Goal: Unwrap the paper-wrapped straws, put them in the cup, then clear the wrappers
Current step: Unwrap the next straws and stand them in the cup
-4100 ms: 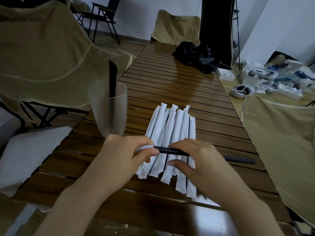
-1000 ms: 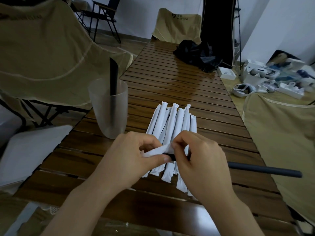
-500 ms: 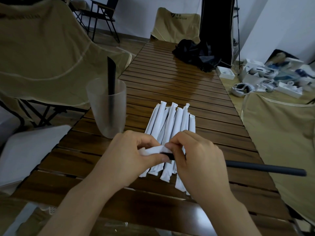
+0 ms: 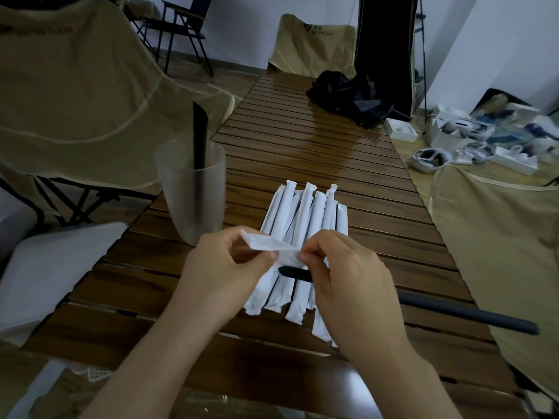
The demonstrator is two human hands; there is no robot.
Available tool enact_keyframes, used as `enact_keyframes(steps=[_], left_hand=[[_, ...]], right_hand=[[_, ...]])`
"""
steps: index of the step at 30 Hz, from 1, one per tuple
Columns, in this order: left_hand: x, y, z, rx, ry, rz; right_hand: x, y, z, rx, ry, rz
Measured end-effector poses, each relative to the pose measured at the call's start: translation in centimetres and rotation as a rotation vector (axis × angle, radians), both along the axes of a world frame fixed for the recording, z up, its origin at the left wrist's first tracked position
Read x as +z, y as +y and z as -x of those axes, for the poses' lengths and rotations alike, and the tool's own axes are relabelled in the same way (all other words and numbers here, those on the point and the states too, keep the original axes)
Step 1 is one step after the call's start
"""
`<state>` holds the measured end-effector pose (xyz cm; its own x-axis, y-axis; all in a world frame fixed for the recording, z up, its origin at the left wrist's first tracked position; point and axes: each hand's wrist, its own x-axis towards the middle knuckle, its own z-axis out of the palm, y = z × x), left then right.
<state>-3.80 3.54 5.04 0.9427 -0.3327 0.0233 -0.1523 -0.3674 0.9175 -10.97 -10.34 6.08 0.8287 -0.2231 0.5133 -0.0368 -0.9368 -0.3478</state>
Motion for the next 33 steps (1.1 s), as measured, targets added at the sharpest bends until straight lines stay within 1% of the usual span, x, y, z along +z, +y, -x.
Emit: enact_keyframes(steps=[4, 7, 10, 13, 17, 20, 23, 26, 29, 31, 33], left_hand=[[0.2, -0.1, 0.1, 0.014, -0.059, -0.108], [0.5, -0.2, 0.2, -0.018, -0.069, -0.118], [0.7, -0.6, 0.3, -0.029, -0.081, -0.134], [0.6, -0.6, 0.3, -0.018, -0.096, -0.14], [-0.4, 0.9, -0.7, 0.034, -0.051, -0.223], [-1.4, 1.9, -1.6, 0.07, -0.032, -0.312], [-1.7, 1.5, -1.7, 0.081, -0.023, -0.336], [-1.9, -0.1, -1.0, 0.038, -0.014, -0.323], [-2.2, -1.8, -0.3, -0.024, 0.066, -0.256], [-2.4, -2.6, -0.2, -0.091, 0.101, -0.277], [-2.4, -2.7, -0.3, -0.137, 0.097, -0.318]], right_hand=[[0.1, 0.2, 0.1, -0.019, 0.012, -0.015], [0.2, -0.1, 0.3, -0.078, 0.03, -0.044], [0.3, -0.2, 0.3, -0.133, 0.092, -0.075], [0.7, -0.4, 0.4, -0.124, 0.155, -0.088], [1.2, -1.3, 0.7, -0.119, 0.302, -0.005], [1.4, -2.3, 0.8, -0.145, 0.346, 0.062], [1.6, -2.9, 0.9, -0.194, 0.375, 0.108], [1.5, -3.6, 1.0, -0.214, 0.403, 0.117], [1.5, -4.0, 1.1, -0.213, 0.403, 0.088], [1.5, -4.3, 1.2, -0.207, 0.377, 0.048], [1.3, -4.6, 1.2, -0.171, 0.32, -0.029]])
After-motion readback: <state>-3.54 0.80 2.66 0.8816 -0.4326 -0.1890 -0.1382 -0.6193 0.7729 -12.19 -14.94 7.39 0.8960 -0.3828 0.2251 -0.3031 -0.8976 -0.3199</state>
